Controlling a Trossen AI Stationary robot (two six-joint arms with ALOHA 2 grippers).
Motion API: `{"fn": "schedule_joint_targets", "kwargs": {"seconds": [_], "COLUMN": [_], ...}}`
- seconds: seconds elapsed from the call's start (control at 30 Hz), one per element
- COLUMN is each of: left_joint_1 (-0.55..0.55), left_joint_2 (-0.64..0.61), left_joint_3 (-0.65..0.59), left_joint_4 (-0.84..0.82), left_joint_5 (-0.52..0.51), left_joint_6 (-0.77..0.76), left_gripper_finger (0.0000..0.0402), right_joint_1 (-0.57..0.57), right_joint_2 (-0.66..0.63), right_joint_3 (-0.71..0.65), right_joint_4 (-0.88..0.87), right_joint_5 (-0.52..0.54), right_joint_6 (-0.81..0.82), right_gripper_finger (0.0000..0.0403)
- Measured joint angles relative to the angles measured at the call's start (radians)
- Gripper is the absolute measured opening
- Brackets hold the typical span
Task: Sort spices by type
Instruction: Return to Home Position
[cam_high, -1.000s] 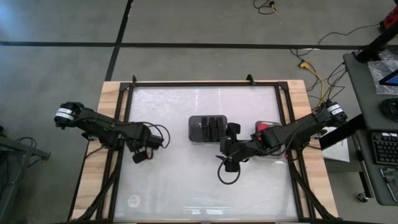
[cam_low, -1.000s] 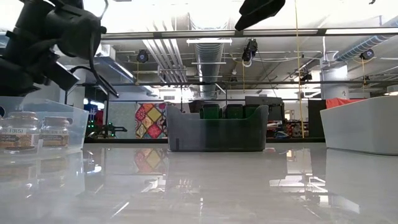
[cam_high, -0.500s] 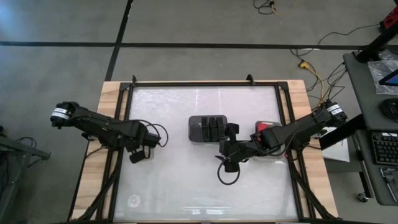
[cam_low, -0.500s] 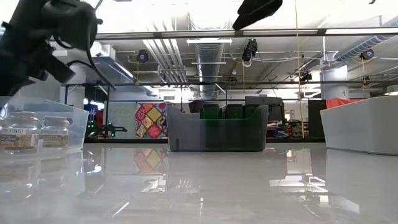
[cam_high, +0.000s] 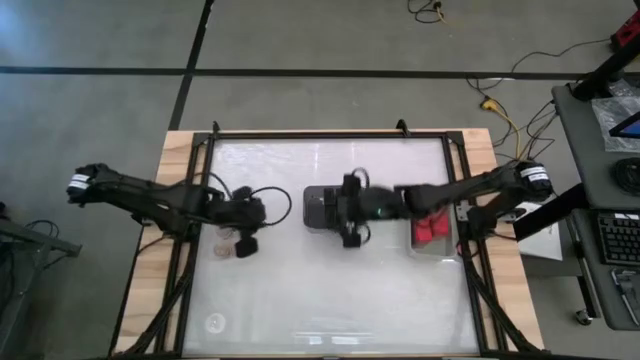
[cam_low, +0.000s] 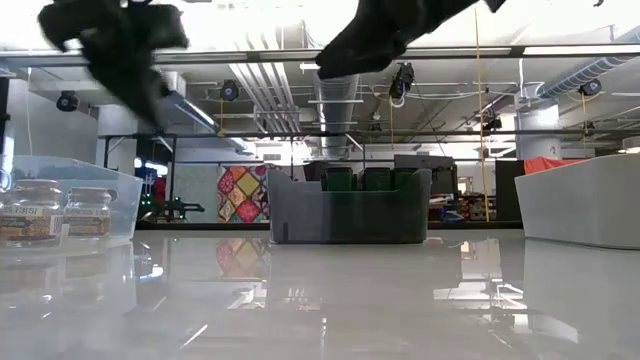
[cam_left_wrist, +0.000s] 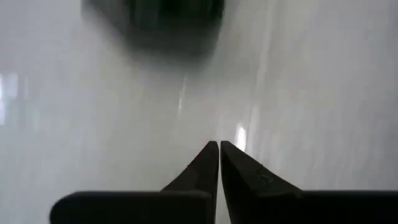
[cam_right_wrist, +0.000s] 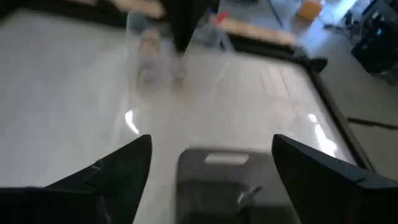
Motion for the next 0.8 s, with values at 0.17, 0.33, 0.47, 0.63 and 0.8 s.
{"fn": "schedule_joint_targets", "kwargs": {"seconds": [0.17,0.33,0.47,0.63,0.8], "left_joint_1": [0.014,0.084,0.147,0.184,0.185], "left_joint_2": [-0.052,-0.155,-0.286,-0.465,-0.607], "left_joint_3": [-0.144,-0.242,-0.290,-0.329,-0.368], "left_joint_4": [0.506,0.633,0.634,0.652,0.653], "left_joint_5": [-0.012,-0.010,-0.002,0.044,0.044], "left_joint_6": [0.171,0.240,0.263,0.319,0.325], "left_gripper_finger": [0.0001,0.0001,0.0001,0.0001,0.0001], "right_joint_1": [-0.109,-0.140,-0.104,-0.078,-0.078], "right_joint_2": [-0.075,-0.223,-0.375,-0.601,-0.858], "right_joint_3": [-0.065,-0.162,-0.272,-0.403,-0.519], "right_joint_4": [0.035,0.093,0.121,0.135,0.073], "right_joint_5": [-0.045,-0.026,0.074,0.086,0.082], "right_joint_6": [-0.014,0.010,0.006,0.020,0.100], "right_gripper_finger": [0.0278,0.0238,0.0209,0.0184,0.0167]}}
